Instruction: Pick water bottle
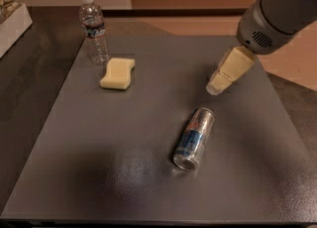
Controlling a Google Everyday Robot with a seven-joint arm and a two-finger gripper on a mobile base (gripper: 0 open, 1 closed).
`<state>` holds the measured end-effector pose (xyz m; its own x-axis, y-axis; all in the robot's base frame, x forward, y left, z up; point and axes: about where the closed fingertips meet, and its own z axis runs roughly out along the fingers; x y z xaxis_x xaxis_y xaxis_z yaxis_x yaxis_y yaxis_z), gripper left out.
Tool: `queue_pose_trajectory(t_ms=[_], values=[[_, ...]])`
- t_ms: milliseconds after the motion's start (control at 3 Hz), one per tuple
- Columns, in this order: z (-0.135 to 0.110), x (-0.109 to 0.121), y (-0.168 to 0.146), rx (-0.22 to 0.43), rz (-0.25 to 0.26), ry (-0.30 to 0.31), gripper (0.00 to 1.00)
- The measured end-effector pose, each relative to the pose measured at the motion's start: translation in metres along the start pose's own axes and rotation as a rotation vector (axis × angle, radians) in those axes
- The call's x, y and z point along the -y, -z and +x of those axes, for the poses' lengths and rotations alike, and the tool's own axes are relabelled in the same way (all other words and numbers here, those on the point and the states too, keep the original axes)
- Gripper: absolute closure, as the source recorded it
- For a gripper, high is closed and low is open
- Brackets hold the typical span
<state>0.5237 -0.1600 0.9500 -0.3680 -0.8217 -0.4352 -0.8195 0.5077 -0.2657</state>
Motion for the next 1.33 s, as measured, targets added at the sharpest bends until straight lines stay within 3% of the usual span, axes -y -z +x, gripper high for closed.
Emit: queue_pose_trajectory(t_ms=[667,1333], values=[[-0.075,0.042,-0.063,0.212,-0.012,-0.057,0.00],[-0.155,0.068,-0.119,0.389,-0.030,-0.060,0.00]])
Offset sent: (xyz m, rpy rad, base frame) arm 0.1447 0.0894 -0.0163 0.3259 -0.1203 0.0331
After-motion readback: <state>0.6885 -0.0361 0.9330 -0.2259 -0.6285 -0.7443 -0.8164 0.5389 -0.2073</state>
